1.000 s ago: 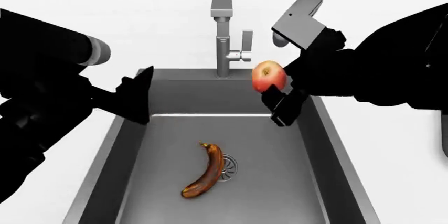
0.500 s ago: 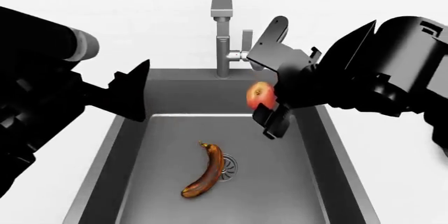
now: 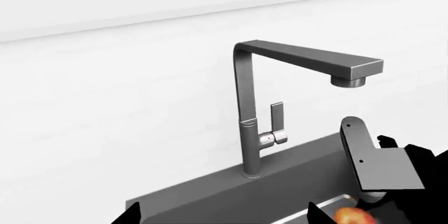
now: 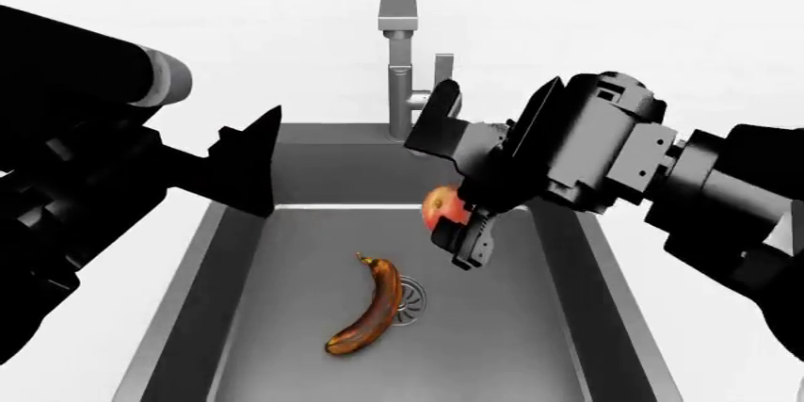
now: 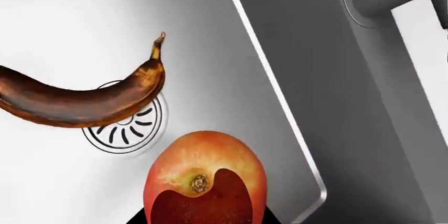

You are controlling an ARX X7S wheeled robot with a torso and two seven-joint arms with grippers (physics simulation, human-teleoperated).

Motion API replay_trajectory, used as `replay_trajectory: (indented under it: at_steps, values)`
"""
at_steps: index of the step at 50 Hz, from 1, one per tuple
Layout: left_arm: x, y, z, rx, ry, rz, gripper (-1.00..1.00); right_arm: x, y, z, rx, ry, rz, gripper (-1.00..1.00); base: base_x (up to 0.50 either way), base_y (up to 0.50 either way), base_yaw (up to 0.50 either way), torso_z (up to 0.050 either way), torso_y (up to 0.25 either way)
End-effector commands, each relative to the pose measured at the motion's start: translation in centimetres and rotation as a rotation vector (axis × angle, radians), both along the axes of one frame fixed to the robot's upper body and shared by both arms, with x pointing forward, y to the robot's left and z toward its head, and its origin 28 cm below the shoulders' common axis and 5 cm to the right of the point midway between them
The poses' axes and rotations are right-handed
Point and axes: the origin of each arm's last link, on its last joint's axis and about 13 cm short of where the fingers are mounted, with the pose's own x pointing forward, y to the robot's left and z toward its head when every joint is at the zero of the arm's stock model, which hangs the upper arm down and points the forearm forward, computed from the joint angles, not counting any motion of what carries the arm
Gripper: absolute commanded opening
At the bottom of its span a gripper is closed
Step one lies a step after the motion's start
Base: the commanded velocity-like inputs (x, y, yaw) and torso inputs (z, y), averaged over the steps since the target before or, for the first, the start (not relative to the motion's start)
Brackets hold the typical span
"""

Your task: Pick up the fruits and vegetables and place them in the sink. Turn on the sink faucet to wash them. Then turn the sink off and put them in the tray.

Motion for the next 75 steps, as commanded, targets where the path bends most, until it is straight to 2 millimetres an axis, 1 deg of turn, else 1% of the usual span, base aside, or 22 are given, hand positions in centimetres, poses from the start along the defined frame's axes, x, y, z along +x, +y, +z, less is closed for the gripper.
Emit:
replay_trajectory:
  at_steps: [1, 10, 19, 26, 35, 53, 54, 65, 70, 75]
  values:
    - [0.0, -0.2, 0.0, 0.001, 0.004, -0.002, 1.0, 1.2, 1.6, -1.7, -0.049, 0.086, 0.117, -1.0, 0.0, 0.0, 0.0, 0.0, 0.0]
    - [-0.2, -0.1, 0.1, -0.001, 0.003, 0.0, 1.0, 1.4, 1.7, -2.8, -0.134, 0.135, 0.116, -1.0, 0.0, 0.0, 0.0, 0.0, 0.0]
    - [-0.2, 0.0, 0.2, -0.003, 0.003, 0.003, 1.0, 1.8, 2.0, -3.4, -0.13, 0.134, 0.122, -1.0, 0.0, 0.0, 0.0, 0.0, 0.0]
    - [-0.1, 0.0, 0.1, -0.001, 0.004, 0.003, 1.0, 2.2, 2.8, -4.5, -0.115, 0.156, 0.174, -1.0, 0.0, 0.0, 0.0, 0.0, 0.0]
    - [-0.1, 0.0, 0.0, -0.001, 0.005, 0.001, 1.0, 2.5, 3.2, -5.7, -0.16, 0.201, 0.185, -1.0, 0.0, 0.0, 0.0, 0.0, 0.0]
    - [-0.3, -0.1, 0.0, 0.004, 0.005, -0.001, 1.0, 2.7, 3.4, -6.2, -0.194, 0.215, 0.175, -1.0, 0.0, 0.0, 0.0, 0.0, 0.0]
    - [-0.3, -0.1, 0.0, 0.004, 0.006, 0.0, 1.0, 2.7, 3.4, -6.2, -0.194, 0.214, 0.176, 1.0, 0.0, 0.0, 0.0, 0.0, 0.0]
    - [-0.3, 0.0, -0.1, 0.005, 0.01, 0.004, 1.0, 2.4, 3.1, -6.0, -0.195, 0.209, 0.176, 1.0, 0.0, 0.0, 0.0, 0.0, 0.0]
    - [-0.2, 0.0, -0.1, 0.004, 0.011, 0.004, 1.0, 1.9, 2.6, -5.2, -0.187, 0.188, 0.164, 1.0, 0.0, 0.0, 0.0, 0.0, 0.0]
    - [-0.1, 0.0, -0.2, 0.003, 0.012, 0.006, 1.0, 0.7, 1.8, -3.7, -0.162, 0.131, 0.144, 1.0, 0.0, 0.0, 0.0, 0.0, 0.0]
